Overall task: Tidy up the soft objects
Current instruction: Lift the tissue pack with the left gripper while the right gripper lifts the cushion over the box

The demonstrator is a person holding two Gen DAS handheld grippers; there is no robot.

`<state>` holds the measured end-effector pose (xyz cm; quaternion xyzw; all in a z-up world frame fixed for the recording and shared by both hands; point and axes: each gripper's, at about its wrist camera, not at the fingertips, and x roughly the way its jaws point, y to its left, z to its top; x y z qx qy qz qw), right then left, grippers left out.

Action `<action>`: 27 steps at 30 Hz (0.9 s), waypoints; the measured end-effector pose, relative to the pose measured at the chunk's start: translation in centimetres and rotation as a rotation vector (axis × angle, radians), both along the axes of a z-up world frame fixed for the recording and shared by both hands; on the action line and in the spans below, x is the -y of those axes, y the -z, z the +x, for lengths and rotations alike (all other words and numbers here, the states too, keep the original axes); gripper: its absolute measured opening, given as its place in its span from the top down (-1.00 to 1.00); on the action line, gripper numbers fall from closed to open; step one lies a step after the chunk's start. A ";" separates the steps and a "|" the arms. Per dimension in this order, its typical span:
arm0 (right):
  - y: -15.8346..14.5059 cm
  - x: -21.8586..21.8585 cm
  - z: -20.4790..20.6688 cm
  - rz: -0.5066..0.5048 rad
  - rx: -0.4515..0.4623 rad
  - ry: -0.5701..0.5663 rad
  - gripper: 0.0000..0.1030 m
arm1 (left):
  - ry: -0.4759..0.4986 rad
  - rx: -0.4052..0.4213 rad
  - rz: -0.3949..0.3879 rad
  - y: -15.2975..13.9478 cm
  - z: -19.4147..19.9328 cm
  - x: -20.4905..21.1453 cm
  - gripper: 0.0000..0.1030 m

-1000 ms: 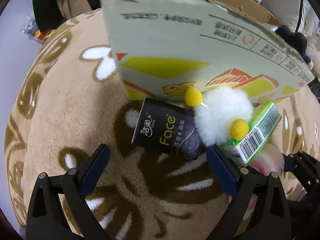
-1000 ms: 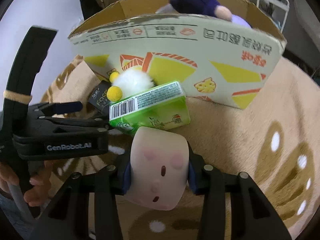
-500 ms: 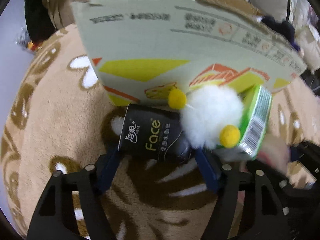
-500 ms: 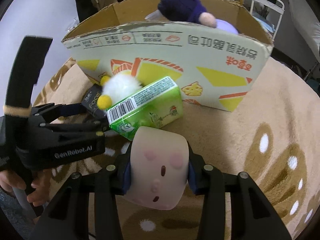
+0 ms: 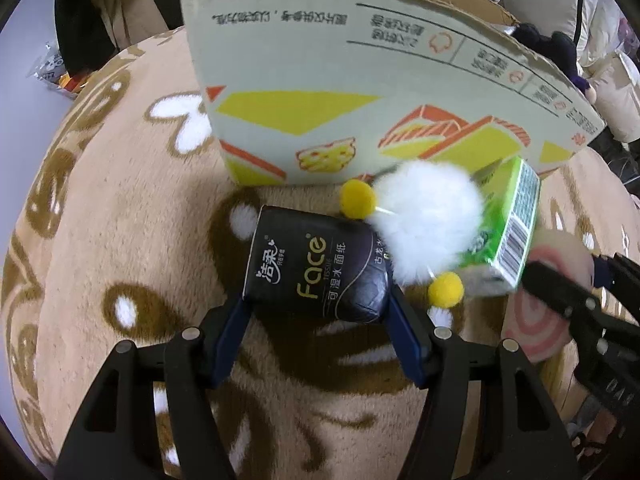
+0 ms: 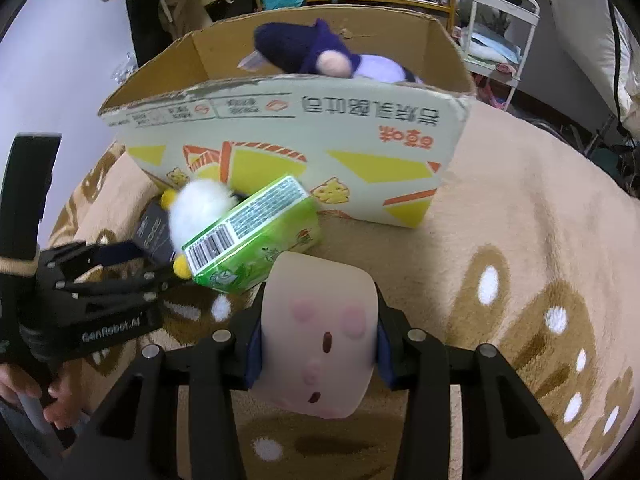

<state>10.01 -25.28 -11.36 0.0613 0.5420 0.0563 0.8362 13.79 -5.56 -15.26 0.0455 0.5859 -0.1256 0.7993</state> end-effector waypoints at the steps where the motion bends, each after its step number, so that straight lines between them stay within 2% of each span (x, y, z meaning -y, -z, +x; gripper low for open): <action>1: -0.1 0.7 -0.1 0.002 0.003 0.007 0.09 | -0.001 -0.004 0.003 0.0 -0.3 0.0 -0.24; 7: -3.0 2.3 -1.8 -0.005 0.105 0.040 0.10 | -0.021 0.010 0.014 -1.0 -1.9 -0.7 -0.24; 11: -5.4 2.3 -2.7 -0.033 0.194 0.051 0.11 | -0.026 0.065 0.022 -2.7 -3.6 -0.3 -0.24; 17: -7.6 1.5 -3.4 -0.029 0.295 0.060 0.12 | -0.003 0.239 0.051 -7.2 -6.6 0.0 -0.24; 22: -9.2 0.2 -3.8 -0.031 0.397 0.056 0.12 | -0.025 0.387 0.023 -10.7 -8.6 1.0 -0.24; 27: -10.9 -0.2 -4.5 -0.055 0.496 0.060 0.12 | -0.074 0.523 -0.008 -13.3 -8.2 -0.1 -0.24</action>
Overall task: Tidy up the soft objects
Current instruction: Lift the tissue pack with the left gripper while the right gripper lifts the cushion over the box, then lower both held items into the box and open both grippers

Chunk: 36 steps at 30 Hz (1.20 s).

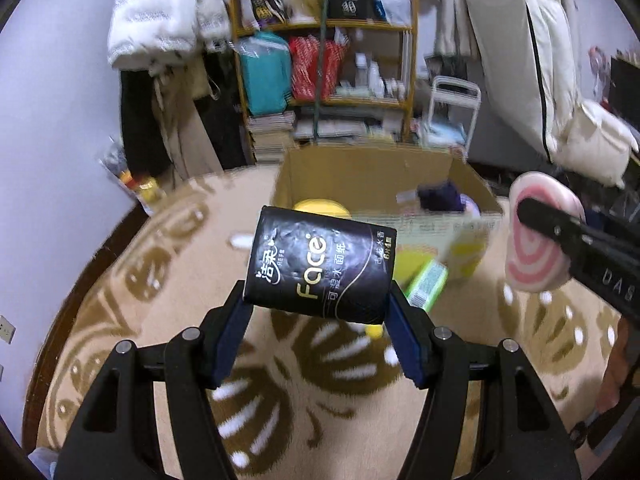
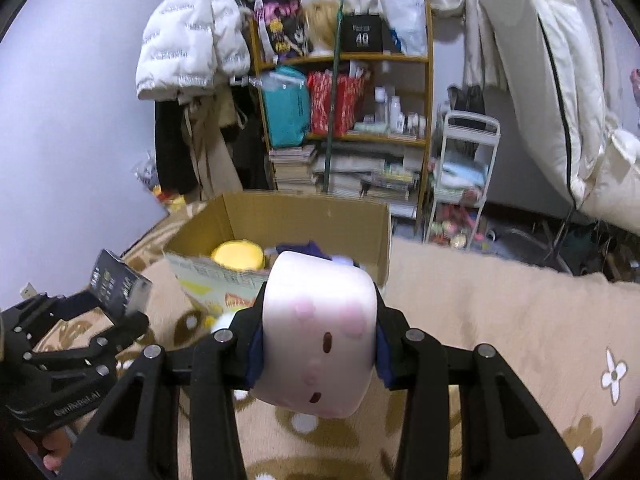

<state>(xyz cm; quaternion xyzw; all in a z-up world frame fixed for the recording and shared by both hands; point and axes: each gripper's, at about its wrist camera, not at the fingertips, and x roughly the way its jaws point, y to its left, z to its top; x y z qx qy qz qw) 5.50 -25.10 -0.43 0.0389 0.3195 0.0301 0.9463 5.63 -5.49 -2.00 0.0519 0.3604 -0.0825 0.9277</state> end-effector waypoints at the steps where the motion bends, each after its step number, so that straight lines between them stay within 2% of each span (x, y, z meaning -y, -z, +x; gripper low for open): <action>1: -0.5 0.0 -0.3 0.002 0.034 0.015 0.12 | -0.006 0.017 -0.003 -0.4 0.0 -0.1 -0.24; 10: -4.5 -0.3 -0.5 -0.032 0.203 0.031 0.12 | -0.015 0.169 0.004 -4.4 0.4 -0.1 -0.24; 19: -6.5 0.6 2.2 0.000 0.264 0.043 0.12 | -0.005 0.304 0.024 -7.6 2.2 1.0 -0.24; 24: -7.3 1.2 3.8 0.035 0.291 0.047 0.12 | -0.002 0.323 0.041 -8.0 4.1 1.7 -0.25; 31: -7.8 1.5 5.8 -0.012 0.315 0.018 0.12 | 0.020 0.344 0.051 -7.8 6.3 2.8 -0.25; 36: -6.9 1.8 6.9 -0.009 0.313 0.003 0.11 | 0.039 0.337 -0.009 -6.5 7.3 2.9 -0.25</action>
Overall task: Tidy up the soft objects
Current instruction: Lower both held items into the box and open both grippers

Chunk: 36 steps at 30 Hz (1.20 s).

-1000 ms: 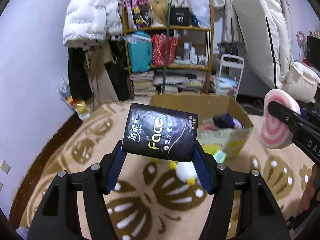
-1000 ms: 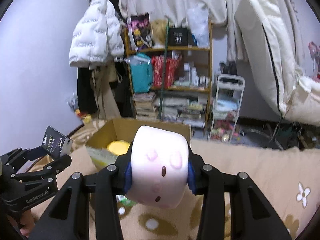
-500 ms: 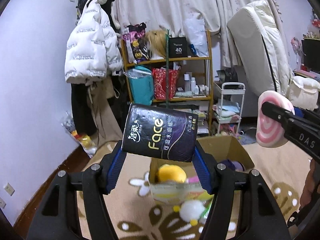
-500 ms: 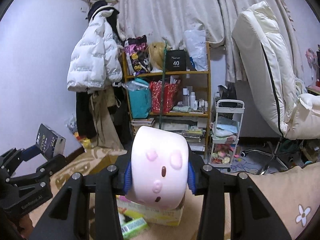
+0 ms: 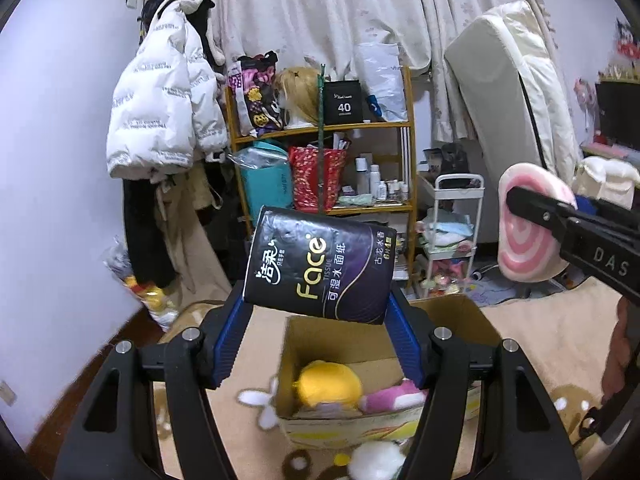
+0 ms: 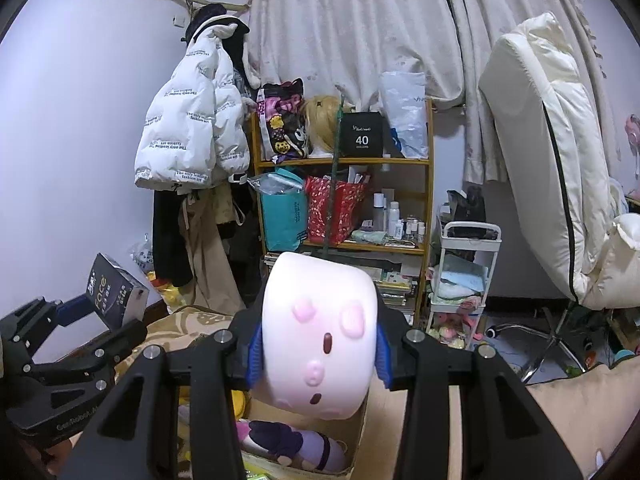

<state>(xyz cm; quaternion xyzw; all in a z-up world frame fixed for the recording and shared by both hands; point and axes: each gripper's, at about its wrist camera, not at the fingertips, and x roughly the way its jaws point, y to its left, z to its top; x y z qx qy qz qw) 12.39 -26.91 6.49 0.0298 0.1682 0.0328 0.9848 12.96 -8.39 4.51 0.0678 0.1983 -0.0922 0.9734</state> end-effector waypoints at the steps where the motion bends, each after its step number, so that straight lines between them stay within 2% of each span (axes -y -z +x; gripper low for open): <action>1: 0.4 0.1 0.1 0.009 -0.005 -0.003 0.11 | 0.003 -0.005 -0.007 0.3 0.2 0.0 -0.25; 12: 4.8 1.1 2.3 0.106 -0.093 -0.045 0.10 | 0.003 -0.074 -0.017 3.8 2.8 0.2 -0.25; 15: 5.6 0.9 2.7 0.083 -0.115 -0.049 0.10 | 0.003 -0.104 -0.029 4.5 3.6 0.0 -0.25; 21: 7.2 0.4 3.7 0.062 -0.145 -0.062 0.10 | 0.008 -0.130 0.013 6.1 4.4 0.5 -0.25; 27: 8.5 0.3 4.4 0.035 -0.170 -0.067 0.09 | 0.022 -0.173 0.000 7.4 5.2 0.6 -0.25; 36: 9.2 1.1 5.0 0.054 -0.192 -0.050 0.08 | 0.024 -0.191 0.021 8.1 5.4 1.1 -0.26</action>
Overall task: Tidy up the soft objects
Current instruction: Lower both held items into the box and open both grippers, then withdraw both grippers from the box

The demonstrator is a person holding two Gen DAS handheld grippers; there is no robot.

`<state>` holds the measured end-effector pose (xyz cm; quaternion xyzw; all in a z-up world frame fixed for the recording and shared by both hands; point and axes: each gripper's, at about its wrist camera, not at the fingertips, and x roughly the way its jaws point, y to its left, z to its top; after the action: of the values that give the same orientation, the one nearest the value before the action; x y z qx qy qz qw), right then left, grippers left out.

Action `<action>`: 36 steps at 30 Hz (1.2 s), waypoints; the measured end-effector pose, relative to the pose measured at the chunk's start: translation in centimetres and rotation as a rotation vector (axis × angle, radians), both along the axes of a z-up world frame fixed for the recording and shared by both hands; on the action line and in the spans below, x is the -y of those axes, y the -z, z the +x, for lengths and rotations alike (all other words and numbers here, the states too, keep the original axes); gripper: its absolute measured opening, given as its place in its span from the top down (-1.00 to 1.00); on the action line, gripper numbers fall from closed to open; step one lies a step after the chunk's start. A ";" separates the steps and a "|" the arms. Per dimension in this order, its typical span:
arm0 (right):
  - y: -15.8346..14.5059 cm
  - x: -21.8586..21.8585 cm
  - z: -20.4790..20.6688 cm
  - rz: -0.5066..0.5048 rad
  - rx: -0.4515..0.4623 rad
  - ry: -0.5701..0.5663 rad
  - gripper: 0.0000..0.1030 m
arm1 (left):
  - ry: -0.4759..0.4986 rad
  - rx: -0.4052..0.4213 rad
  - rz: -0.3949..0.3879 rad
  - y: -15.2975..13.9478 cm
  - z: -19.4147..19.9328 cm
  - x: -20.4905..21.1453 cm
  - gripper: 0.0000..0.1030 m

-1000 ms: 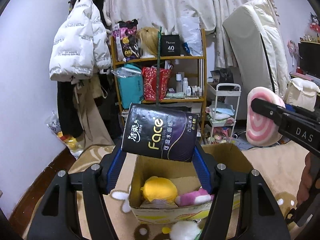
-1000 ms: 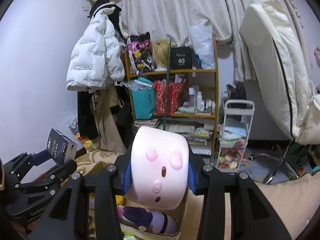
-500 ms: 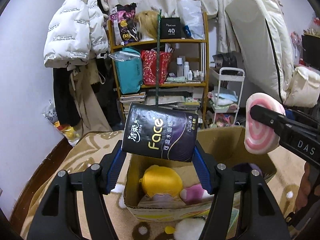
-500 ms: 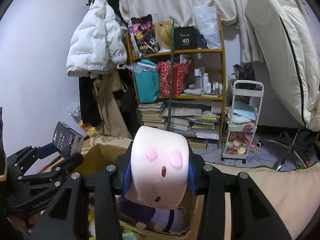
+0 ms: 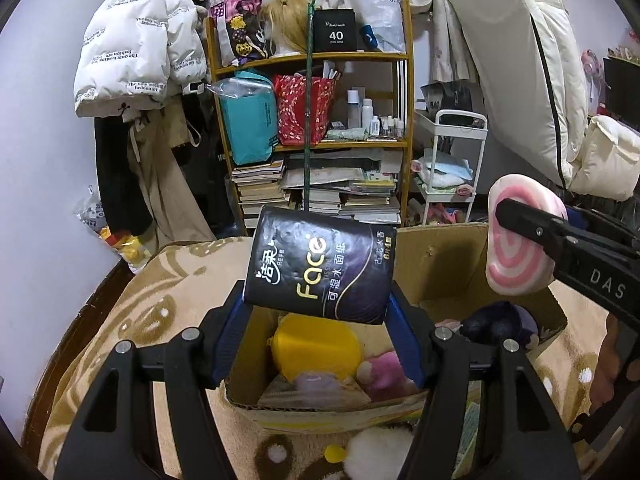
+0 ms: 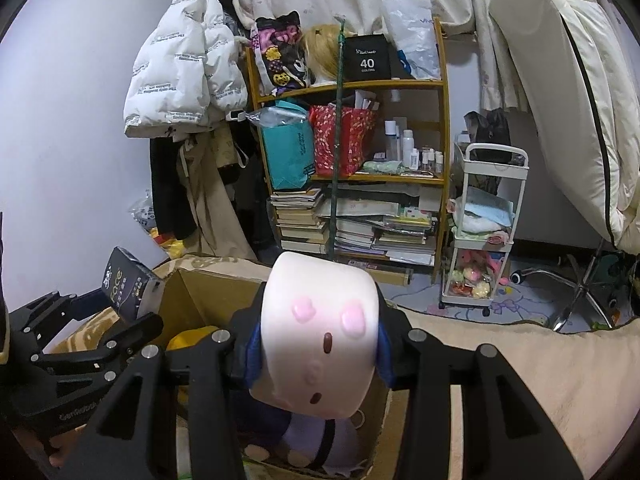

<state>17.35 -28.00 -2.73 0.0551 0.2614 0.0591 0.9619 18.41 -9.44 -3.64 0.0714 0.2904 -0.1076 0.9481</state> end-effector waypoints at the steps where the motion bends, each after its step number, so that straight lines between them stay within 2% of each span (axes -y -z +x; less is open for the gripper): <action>1: 0.0 0.1 0.1 0.002 -0.004 0.002 0.08 | 0.001 0.000 0.003 0.0 -0.1 0.1 -0.26; 12: 0.2 0.8 0.4 0.098 -0.038 -0.002 -0.02 | 0.010 -0.016 -0.006 0.0 -0.1 -0.1 -0.27; 14: 0.4 0.7 0.5 0.091 -0.054 -0.002 -0.12 | 0.003 -0.023 -0.004 0.1 -0.1 -0.3 -0.31; 15: 0.4 0.6 0.5 0.087 -0.057 -0.008 -0.16 | -0.002 -0.026 -0.005 0.1 -0.1 -0.3 -0.39; 17: 0.1 0.4 0.3 0.085 -0.053 -0.011 -0.39 | -0.010 -0.033 -0.019 0.1 -0.2 -0.7 -0.47; 20: -0.4 0.6 -0.3 0.097 -0.035 -0.001 -0.57 | -0.020 -0.046 -0.034 0.1 -0.5 -1.4 -0.48; 24: -1.2 0.8 -1.1 0.105 -0.027 0.009 -0.69 | -0.036 -0.038 0.000 -0.3 -1.0 -1.9 -0.49; 29: -2.2 0.7 -2.5 0.106 -0.023 0.012 -0.82 | -0.054 -0.037 -0.013 -1.2 -2.0 -3.1 -0.66; 32: -2.6 0.6 -3.5 0.098 -0.025 0.013 -0.96 | -0.060 -0.032 -0.008 -1.8 -2.9 -3.6 -0.66; 36: -3.0 -0.2 -4.7 0.044 -0.032 0.011 -1.00 | -0.059 -0.021 -0.007 -2.6 -4.2 -3.8 -0.67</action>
<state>12.60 -27.76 0.28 0.0784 0.2749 0.0586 0.9565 14.23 -5.61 -1.03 0.0582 0.3017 -0.0816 0.9481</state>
